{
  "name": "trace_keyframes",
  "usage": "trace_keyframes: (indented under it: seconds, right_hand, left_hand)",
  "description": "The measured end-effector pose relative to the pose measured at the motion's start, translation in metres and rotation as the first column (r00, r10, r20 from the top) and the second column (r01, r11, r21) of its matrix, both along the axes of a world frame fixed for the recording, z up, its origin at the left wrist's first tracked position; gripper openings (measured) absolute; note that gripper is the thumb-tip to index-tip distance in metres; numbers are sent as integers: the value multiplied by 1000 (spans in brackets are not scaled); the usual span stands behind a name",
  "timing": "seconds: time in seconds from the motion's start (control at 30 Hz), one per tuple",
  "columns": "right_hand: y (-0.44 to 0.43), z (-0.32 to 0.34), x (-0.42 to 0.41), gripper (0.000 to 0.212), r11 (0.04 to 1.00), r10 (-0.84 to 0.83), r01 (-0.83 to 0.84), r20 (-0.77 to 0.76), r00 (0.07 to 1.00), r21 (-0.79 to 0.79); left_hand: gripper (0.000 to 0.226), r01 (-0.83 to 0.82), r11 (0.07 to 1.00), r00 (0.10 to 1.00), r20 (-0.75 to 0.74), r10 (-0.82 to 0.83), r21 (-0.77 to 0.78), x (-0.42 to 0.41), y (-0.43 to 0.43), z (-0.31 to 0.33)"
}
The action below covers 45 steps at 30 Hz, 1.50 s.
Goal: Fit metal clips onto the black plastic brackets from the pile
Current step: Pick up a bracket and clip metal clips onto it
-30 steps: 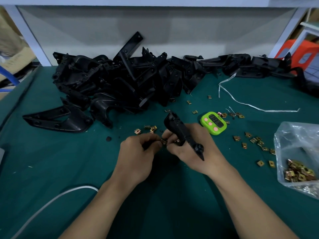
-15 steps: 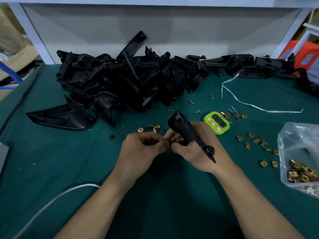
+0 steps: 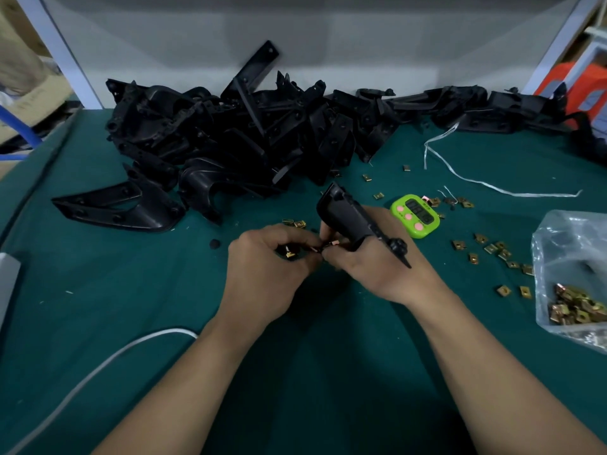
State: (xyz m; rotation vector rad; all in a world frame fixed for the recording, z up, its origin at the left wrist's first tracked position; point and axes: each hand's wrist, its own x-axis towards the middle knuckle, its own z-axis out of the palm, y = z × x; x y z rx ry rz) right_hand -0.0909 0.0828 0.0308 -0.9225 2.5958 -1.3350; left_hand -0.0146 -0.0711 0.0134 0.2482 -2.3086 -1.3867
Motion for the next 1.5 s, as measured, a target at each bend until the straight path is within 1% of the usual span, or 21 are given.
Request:
trace_keyframes:
  seconds: [0.03, 0.13, 0.23, 0.33, 0.43, 0.5, 0.57, 0.63, 0.8, 0.87, 0.93, 0.97, 1.03, 1.1, 1.13, 1.23, 1.3, 1.33, 1.4, 1.47, 1.5]
  right_hand:
    - [1, 1, -1, 24, 1000, 14, -14, 12, 1000, 0]
    - [4, 4, -2, 15, 998, 38, -39, -19, 999, -40]
    - [5, 2, -3, 13, 997, 41, -43, -29, 999, -59]
    - [5, -2, -4, 7, 997, 51, -50, 8, 999, -62]
    - [3, -6, -5, 7, 999, 23, -24, -10, 1000, -41]
    - [1, -10, -3, 19, 998, 40, -37, 44, 998, -59]
    - [1, -13, -4, 26, 997, 35, -33, 30, 999, -66]
    - [1, -10, -4, 21, 997, 26, -27, -21, 999, -70]
    - [2, -1, -1, 14, 997, -18, 16, -19, 1000, -76]
    - [6, 3, -1, 14, 997, -69, 73, -104, 992, 28]
    - [12, 7, -1, 17, 966, -43, 91, -200, 979, 241]
    - [14, 9, 0, 21, 940, -10, 71, -183, 983, 333]
    - [13, 9, 3, 28, 889, 27, 9, -72, 997, 457]
    - [9, 7, 6, 29, 881, 43, -41, 7, 999, 471]
    - [7, 6, 6, 29, 883, 60, -58, 11, 998, 466]
    - [11, 9, 4, 48, 853, 115, -101, 4, 993, 513]
    - [15, 15, 2, 57, 884, 102, -104, 29, 994, 456]
    - [16, 16, 1, 54, 930, 66, -75, 36, 997, 360]
    - [13, 15, 0, 39, 996, -27, 19, 88, 996, 87]
    - [5, 12, 3, 25, 993, 33, -7, 219, 975, -119]
    - [2, 10, 6, 21, 986, 84, -41, 268, 960, -164]
  left_hand:
    - [36, 5, 1000, 1000, -1, -5, 25, 0, 0, 0]
    - [37, 5, 993, 1000, 11, -7, 121, -1, 2, 0]
    - [29, 4, 992, 1000, 29, -8, 126, -3, 1, -2]
    - [26, -4, 991, 999, 40, -2, 134, -5, 2, -3]
    - [18, -1, 986, 998, 56, -9, 165, -7, 4, -5]
    - [14, 2, 981, 997, 74, -16, 194, -8, 6, -7]
    - [13, -7, 977, 997, 81, -10, 211, -9, 6, -8]
    - [10, -15, 974, 997, 77, -2, 224, -10, 7, -9]
    - [11, -26, 967, 999, 51, 13, 252, -10, 7, -10]
    - [13, -85, 966, 996, 46, 76, 244, -11, 4, -9]
    - [13, -160, 958, 987, 35, 157, 237, -13, -3, -10]
    - [13, -184, 954, 983, 25, 183, 235, -13, -7, -10]
    - [14, -192, 954, 980, -2, 198, 231, -13, -13, -11]
    - [24, -162, 960, 984, -30, 173, 227, -12, -16, -13]
    - [29, -142, 964, 987, -40, 155, 226, -12, -16, -14]
    - [30, -97, 966, 991, -62, 115, 239, -13, -15, -15]
    - [25, -83, 966, 992, -70, 103, 245, -14, -15, -15]
    - [22, -71, 966, 993, -74, 92, 247, -15, -14, -15]
    - [17, -20, 969, 996, -81, 41, 245, -14, -13, -13]
    - [15, 58, 971, 995, -92, -38, 233, -10, -11, -11]
    - [15, 90, 970, 992, -105, -68, 224, -9, -11, -10]
